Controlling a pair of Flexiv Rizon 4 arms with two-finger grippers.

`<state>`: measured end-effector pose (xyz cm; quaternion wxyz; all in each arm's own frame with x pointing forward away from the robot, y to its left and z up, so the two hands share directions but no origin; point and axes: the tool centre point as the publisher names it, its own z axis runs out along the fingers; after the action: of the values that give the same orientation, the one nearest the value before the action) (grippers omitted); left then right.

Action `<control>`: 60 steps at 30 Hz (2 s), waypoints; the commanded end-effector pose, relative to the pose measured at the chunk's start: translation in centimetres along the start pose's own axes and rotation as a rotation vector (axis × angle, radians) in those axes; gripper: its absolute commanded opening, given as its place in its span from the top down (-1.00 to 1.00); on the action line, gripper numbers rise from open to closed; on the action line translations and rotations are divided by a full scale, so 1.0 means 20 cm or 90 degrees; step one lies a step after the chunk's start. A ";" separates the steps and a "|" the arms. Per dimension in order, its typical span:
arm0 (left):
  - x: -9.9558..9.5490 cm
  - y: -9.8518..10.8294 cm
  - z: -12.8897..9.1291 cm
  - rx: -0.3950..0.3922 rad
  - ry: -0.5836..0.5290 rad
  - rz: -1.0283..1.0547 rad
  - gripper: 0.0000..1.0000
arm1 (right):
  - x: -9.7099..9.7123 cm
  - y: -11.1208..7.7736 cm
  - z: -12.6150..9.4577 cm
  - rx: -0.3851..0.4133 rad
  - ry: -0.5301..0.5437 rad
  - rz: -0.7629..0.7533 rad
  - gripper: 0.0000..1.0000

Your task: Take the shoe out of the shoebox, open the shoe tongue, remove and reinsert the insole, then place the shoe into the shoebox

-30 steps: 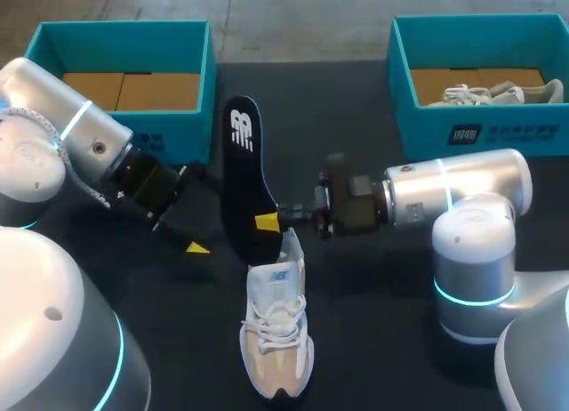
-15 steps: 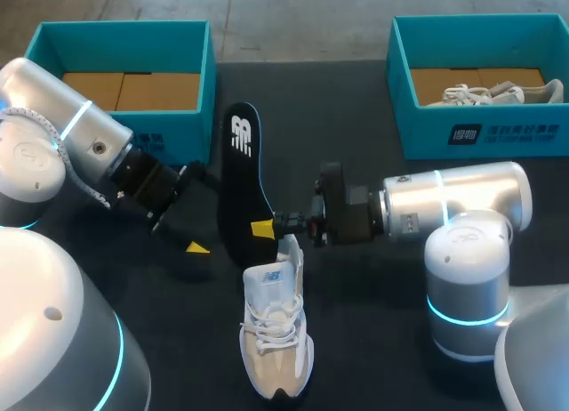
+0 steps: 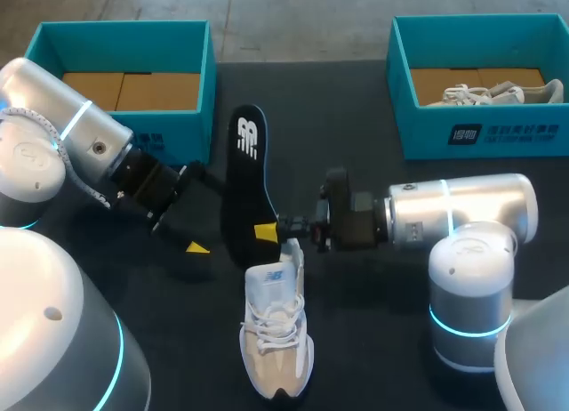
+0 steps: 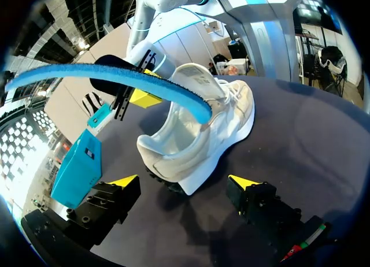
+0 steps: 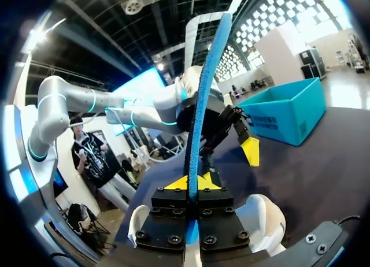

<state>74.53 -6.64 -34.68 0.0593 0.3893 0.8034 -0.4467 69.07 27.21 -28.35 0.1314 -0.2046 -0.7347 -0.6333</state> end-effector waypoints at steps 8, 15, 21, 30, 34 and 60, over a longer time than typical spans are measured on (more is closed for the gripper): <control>0.00 0.00 0.00 -0.001 0.002 0.000 -1.00 | -0.01 0.06 -0.03 0.002 -0.012 -0.014 1.00; 0.00 0.00 0.00 -0.001 0.002 0.000 -1.00 | -0.06 0.07 -0.05 -0.008 -0.008 -0.022 1.00; 0.00 0.00 0.00 -0.001 0.002 0.000 -1.00 | -0.09 0.09 -0.08 -0.014 -0.012 -0.037 1.00; 0.00 0.00 0.00 -0.001 0.002 0.000 -1.00 | -0.13 0.07 -0.09 -0.007 -0.016 -0.027 1.00; 0.00 0.00 0.00 -0.001 0.002 0.000 -1.00 | -0.14 0.06 -0.09 -0.004 -0.017 -0.025 1.00; 0.05 -0.04 0.03 -0.060 -0.014 -0.018 -1.00 | -0.17 0.03 -0.11 -0.009 -0.027 -0.032 1.00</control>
<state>73.27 -6.60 -35.03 0.0793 0.3703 0.8261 -0.4173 72.38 24.62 -29.15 0.0999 -0.2000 -0.7371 -0.6378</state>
